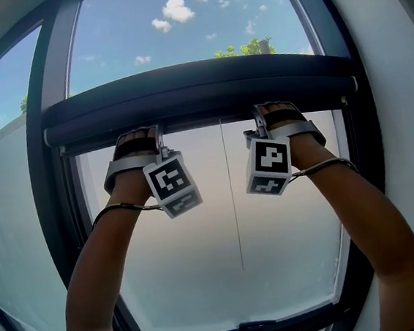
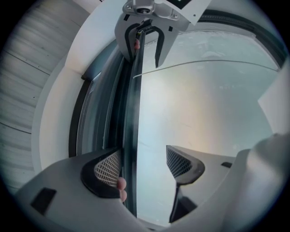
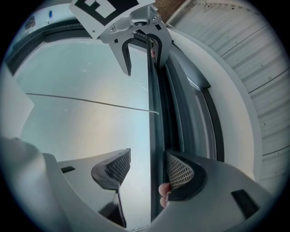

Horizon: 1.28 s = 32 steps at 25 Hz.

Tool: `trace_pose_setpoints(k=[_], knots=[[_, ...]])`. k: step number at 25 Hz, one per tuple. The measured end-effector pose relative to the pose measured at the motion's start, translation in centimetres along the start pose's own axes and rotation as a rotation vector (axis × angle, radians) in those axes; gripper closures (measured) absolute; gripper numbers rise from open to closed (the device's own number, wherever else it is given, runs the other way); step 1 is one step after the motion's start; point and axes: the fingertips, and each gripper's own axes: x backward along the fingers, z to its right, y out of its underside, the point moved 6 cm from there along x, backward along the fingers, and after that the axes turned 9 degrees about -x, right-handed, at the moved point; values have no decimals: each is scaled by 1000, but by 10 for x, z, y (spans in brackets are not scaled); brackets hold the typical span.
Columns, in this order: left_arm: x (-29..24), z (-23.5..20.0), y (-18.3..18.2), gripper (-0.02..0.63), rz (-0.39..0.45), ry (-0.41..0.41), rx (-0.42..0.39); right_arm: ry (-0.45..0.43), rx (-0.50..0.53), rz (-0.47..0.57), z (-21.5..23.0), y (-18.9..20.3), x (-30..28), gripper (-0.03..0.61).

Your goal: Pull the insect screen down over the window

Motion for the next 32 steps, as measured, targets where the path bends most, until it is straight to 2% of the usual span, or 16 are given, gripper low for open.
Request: trace_pose_setpoints(k=[7,11,13,16,23,28,32], knots=[[3,-2,-3,327,-5,33,57,-83,-20,-19,3,-2,5,357],[7,-6,0,328,42,101,90,-110,60,-56,1,-1,7,357],[8,-6,1,328,64,148,104,-134,56,-64,0,-1,9,357],[13,0,0,328,53,187,69,-173,51,-69,-5,-2,15,357],[27,21,0,328,41,208,39,-217,29,-72,-20,-3,28,357],[37,35,-3,329,63,273,86,-269,24,-78,-36,-1,38,357],[46,47,-4,335,64,315,79,-295,39,-75,-49,0,46,359]])
